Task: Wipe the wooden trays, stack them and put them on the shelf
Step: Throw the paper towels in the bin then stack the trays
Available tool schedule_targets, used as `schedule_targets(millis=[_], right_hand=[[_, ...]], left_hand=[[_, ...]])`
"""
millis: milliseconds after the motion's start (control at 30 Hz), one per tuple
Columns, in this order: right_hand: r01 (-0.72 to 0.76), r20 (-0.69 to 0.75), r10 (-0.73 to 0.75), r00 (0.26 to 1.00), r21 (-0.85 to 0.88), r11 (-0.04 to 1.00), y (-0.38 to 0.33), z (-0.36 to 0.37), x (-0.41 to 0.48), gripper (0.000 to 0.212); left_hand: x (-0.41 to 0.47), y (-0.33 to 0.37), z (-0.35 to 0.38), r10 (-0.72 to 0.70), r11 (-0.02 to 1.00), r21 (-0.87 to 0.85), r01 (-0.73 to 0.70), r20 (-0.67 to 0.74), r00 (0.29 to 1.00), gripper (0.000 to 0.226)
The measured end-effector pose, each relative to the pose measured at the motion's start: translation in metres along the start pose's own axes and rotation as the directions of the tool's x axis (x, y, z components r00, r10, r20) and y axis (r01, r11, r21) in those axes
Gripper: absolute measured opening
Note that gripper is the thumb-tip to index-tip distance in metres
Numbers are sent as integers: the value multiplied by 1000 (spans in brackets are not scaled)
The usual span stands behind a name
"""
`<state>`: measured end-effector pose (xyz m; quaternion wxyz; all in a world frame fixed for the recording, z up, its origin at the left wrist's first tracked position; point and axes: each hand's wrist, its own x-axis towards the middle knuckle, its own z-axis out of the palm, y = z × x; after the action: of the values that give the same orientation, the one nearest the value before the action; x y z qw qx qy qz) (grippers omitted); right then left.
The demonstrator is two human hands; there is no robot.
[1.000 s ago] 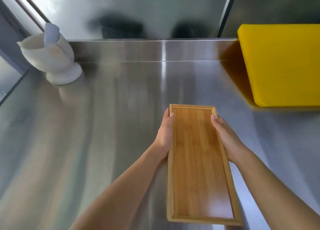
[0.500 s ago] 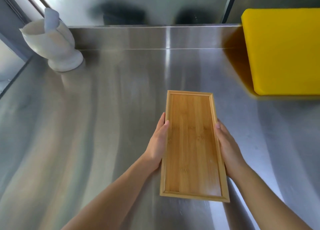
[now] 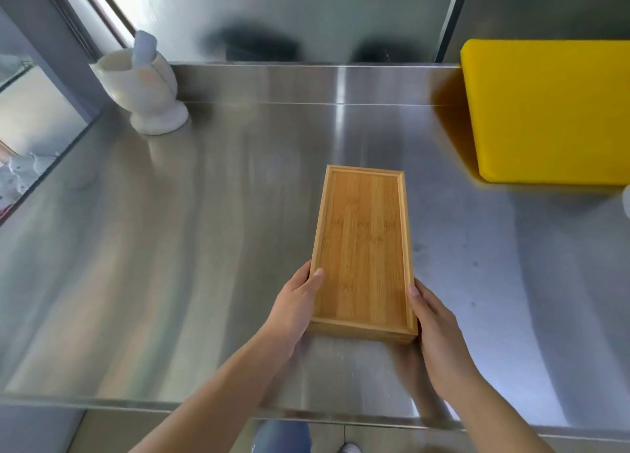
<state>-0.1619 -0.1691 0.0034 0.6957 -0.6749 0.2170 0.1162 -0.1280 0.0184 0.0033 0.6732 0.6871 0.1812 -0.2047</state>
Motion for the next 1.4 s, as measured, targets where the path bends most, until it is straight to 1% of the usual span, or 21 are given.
schedule_targets(millis=[67,133,233,333,400,467,567,633,700,767,800,867,933,1000,1133,1233,1333,1400], right_hand=[[-17,27,17,1000,-22,1000,-1,-3,-3,52],[-24,70,25,997,-21,1000,-4,-6,-6,56],[-86,121,83,989,17,996,-9,-7,-6,65],[-164,123,155,980,60,985,-15,-3,-2,59],[-192,125,178,976,110,975,-16,-1,-1,58],[-202,129,187,974,116,973,-17,1,-3,59],[-163,101,160,982,29,986,-23,0,-6,54],[-115,76,116,990,-24,993,-29,-3,-5,46],[-86,51,89,995,-52,995,-34,-9,-5,35],[-65,32,67,997,-61,996,-36,-13,-7,20],[-58,25,59,998,-55,997,-37,-14,-8,16],[-57,9,57,998,-28,998,-35,-15,-8,15],[-65,0,65,998,5,998,-31,-14,-8,16],[-75,2,75,997,41,996,-26,-12,-8,16],[-91,14,90,996,109,990,-18,-15,-10,27],[-66,1,66,998,80,995,-15,-19,-12,27],[-30,-17,31,999,22,999,-12,-18,-12,26],[-25,-14,26,1000,37,999,-9,-19,-13,26]], left_hand=[[-2,6,0,-41,996,75,43,-27,999,40],[-2,11,-1,-124,985,110,130,-61,990,50],[3,23,2,-234,964,105,244,-97,967,62],[7,36,7,-294,950,85,301,-83,952,64],[8,39,8,-293,951,77,300,-86,952,62],[9,40,6,-265,960,66,273,-101,959,60],[4,45,1,-216,971,80,226,-115,970,53],[0,48,-3,-192,975,90,203,-118,974,43],[-3,49,-9,-163,985,46,166,-72,984,29],[-4,46,-17,-171,985,-21,171,-4,985,22],[-4,44,-20,-176,983,-53,177,23,984,20],[-2,41,-24,-181,978,-100,185,51,982,15],[1,38,-26,-186,973,-126,191,49,981,12],[2,34,-26,-185,973,-135,189,47,982,13],[3,22,-27,-186,966,-165,201,104,977,17],[2,17,-26,-182,961,-179,209,156,971,18],[1,16,-24,-184,960,-178,218,192,964,38],[1,15,-25,-197,955,-183,235,207,958,41]])
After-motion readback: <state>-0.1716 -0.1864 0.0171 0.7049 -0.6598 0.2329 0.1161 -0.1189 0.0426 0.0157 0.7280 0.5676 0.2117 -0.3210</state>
